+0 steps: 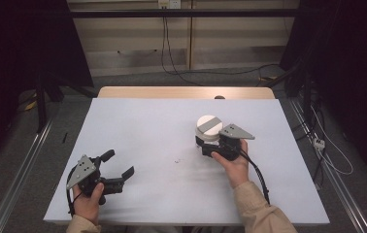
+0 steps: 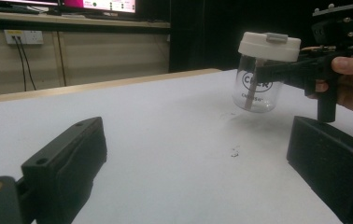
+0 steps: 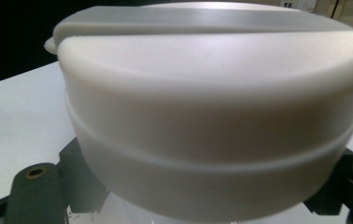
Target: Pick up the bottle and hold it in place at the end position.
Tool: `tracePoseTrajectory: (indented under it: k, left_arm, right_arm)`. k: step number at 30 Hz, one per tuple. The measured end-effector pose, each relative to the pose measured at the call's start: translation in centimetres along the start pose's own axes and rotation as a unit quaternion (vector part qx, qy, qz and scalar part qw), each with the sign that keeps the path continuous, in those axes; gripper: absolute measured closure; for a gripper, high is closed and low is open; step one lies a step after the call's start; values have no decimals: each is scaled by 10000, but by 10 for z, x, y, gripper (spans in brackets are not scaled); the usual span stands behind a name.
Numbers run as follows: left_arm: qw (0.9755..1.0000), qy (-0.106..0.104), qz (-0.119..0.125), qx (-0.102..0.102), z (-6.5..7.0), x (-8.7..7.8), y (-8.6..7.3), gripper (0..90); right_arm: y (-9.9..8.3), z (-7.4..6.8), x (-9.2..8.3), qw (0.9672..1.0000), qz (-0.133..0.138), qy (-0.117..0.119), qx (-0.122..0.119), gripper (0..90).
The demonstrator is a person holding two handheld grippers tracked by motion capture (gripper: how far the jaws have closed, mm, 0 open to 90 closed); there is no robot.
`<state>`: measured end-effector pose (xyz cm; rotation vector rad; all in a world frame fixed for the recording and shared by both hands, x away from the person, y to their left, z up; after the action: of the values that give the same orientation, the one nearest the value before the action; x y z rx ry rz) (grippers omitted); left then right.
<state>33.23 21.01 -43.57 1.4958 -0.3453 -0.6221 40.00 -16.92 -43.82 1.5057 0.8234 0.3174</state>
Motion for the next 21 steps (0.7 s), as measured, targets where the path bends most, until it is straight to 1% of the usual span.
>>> tracePoseTrajectory:
  k: [5, 6, 17, 21]
  left_arm:
    - [10000, 10, 7, -40, 0, 0, 0, 46]
    - [10000, 2, 0, -12, 0, 0, 0, 45]
    - [10000, -29, -14, -24, 1, 2, 0, 45]
    - [10000, -24, -31, 11, 2, 3, 0, 45]
  right_arm:
    - [0, -1, 5, 10000, -29, 17, 7, 185]
    - [0, -1, 8, 10000, -29, 27, 3, 185]
    - [1, -5, 21, 9999, -73, 89, -29, 185]
    - [0, -5, 24, 9999, -87, 102, -39, 185]
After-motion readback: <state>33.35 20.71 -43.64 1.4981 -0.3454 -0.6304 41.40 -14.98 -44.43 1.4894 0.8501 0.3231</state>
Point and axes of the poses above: each handheld gripper's, and its own axes: x roughly forward along the jaws, y roughly out of its top, z roughly to its right, the point moved 2 cm from there along x, roughly forward along the jaws, and after that the axes turned 11 degrees about y, right-handed, at the moved point
